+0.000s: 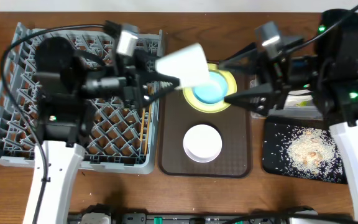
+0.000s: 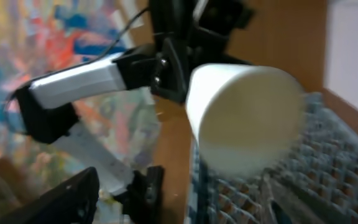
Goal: Sort waste into correct bins and load items into the dishwasher
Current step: 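Carry the white cup with the left gripper over the dish rack, then lower the white cup upside down into the rack and release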
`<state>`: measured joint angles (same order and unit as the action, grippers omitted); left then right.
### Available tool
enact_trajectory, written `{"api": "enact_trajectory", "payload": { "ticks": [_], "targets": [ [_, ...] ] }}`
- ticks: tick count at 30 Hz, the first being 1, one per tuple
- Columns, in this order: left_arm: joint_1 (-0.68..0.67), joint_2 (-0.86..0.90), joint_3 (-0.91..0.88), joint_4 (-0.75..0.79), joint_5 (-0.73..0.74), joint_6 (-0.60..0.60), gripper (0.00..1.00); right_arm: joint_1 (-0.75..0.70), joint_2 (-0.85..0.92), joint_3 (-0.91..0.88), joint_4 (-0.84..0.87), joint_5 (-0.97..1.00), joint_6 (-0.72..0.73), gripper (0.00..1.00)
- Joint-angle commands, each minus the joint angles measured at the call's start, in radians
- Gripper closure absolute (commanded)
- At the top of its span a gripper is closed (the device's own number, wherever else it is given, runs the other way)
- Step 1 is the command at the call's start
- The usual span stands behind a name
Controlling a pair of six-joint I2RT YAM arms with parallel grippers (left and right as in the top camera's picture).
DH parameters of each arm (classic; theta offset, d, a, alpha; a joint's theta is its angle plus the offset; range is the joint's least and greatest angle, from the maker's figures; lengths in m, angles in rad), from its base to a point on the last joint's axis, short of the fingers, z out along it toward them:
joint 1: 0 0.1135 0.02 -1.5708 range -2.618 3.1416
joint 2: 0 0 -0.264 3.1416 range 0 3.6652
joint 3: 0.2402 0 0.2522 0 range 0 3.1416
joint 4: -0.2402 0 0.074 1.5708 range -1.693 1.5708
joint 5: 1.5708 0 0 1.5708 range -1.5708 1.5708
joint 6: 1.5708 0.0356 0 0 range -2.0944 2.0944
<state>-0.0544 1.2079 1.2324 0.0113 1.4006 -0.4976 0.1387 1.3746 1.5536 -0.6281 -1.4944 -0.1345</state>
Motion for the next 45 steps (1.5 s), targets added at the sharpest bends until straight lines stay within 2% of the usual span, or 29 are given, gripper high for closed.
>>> {"api": "enact_trajectory", "payload": {
  "ticks": [1,4,8,9,10,13,15,19,22,26,32,45],
  "targets": [
    [0.101,-0.009,0.017,-0.060,0.002,0.027,0.51,-0.103,0.002,-0.003,-0.029,-0.008,0.045,0.15],
    [0.196,-0.009,0.017,-0.162,-0.006,0.071,0.53,-0.183,0.002,-0.003,-0.093,0.053,0.045,0.15],
    [0.311,-0.009,0.017,-0.336,-0.120,0.150,0.55,-0.276,0.002,-0.003,-0.227,0.287,0.044,0.15],
    [0.330,-0.009,0.017,-0.390,-0.179,0.179,0.55,-0.292,0.002,-0.003,-0.261,0.377,0.045,0.15],
    [0.351,-0.009,0.017,-0.516,-0.354,0.243,0.55,-0.313,0.002,-0.003,-0.320,0.554,0.045,0.15],
    [0.343,-0.009,0.017,-0.685,-0.637,0.315,0.57,-0.319,0.002,-0.003,-0.383,0.772,0.045,0.15],
    [0.325,-0.009,0.017,-0.783,-0.805,0.322,0.58,-0.319,0.002,-0.003,-0.412,0.879,0.045,0.15],
    [0.280,-0.009,0.017,-0.948,-1.026,0.322,0.59,-0.319,0.002,-0.003,-0.447,0.984,0.045,0.16],
    [0.248,-0.006,0.017,-1.033,-1.143,0.322,0.59,-0.315,0.002,-0.003,-0.460,0.993,0.044,0.16],
    [0.215,0.006,0.017,-1.120,-1.216,0.323,0.59,-0.314,0.002,-0.004,-0.467,0.994,0.044,0.16],
    [0.198,0.045,0.015,-1.186,-1.219,0.325,0.59,-0.314,0.002,-0.004,-0.470,0.994,0.044,0.16],
    [0.163,0.171,0.007,-1.190,-1.196,0.325,0.58,-0.314,0.002,-0.004,-0.472,0.997,0.040,0.15]
  ]
}}
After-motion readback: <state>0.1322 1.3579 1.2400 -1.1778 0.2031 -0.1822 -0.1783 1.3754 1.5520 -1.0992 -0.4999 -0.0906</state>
